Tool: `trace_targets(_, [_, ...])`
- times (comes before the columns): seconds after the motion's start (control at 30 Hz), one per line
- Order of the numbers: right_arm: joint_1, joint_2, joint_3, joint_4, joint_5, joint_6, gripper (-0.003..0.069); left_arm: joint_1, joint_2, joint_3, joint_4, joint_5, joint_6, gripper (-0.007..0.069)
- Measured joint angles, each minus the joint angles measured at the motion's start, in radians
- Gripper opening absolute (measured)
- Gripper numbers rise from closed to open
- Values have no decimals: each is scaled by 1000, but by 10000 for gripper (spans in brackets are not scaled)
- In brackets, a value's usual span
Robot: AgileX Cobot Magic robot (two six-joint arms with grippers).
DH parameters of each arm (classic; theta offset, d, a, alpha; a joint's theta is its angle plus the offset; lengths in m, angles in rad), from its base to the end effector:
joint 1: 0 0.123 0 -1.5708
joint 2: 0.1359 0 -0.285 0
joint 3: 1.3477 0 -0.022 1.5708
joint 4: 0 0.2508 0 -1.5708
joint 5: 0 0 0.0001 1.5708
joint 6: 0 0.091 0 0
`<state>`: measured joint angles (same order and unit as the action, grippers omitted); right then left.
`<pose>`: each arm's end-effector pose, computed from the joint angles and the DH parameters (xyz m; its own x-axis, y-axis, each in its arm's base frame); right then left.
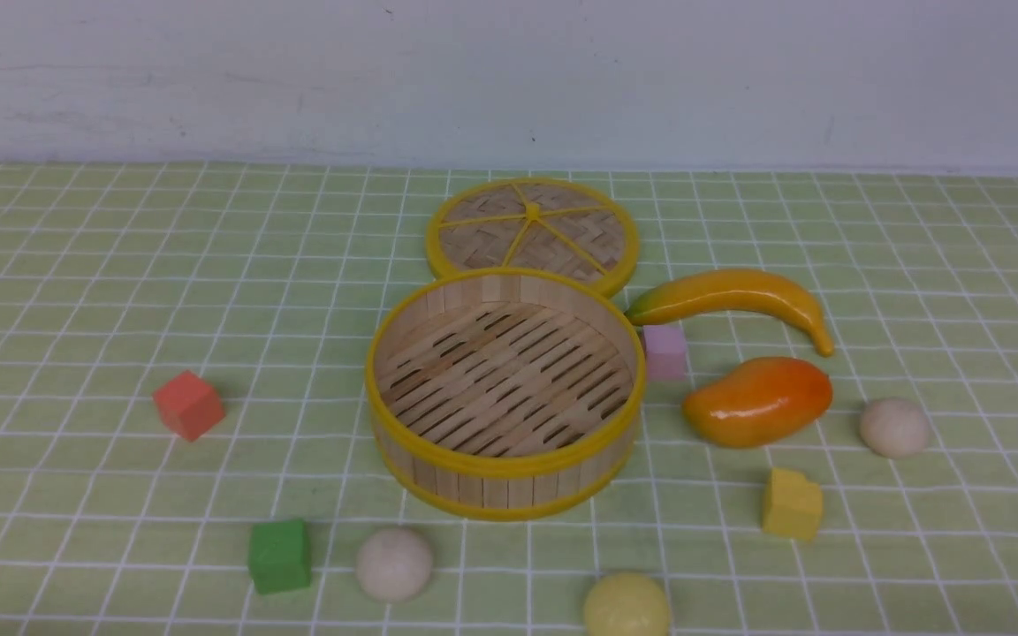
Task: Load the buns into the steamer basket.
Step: Use the right arm to grab a steamed stuffed bun
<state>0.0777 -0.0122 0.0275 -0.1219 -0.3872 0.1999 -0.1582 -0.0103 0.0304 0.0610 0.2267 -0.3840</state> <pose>0.0469 0.0078 0.2381 0.4275 0.1203 -0.8960 -0.1563 0.9860 0.0578 0.0553 -0.0076 0.1829 -0.1943 -0.2919 -0.9365 0.0867 0.9459 -0.3128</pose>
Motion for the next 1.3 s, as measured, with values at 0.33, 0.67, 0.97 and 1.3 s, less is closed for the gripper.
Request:
trace_targets(0.33, [0,61,-263,337,105,109,242,0,0,0,38,-80,8,39])
trace_targets(0.67, [0,531,-756,384,524,-75,242,1,0,0,-76,-515,-198,50])
trace_targets(0.97, [0,908,-830,256,636,-215,242,1,0,0,-83,-448,-265,56])
trace_targets(1.3, [1,1300,-928,268,862,-168,242,1,0,0,-84,-351,-316,69])
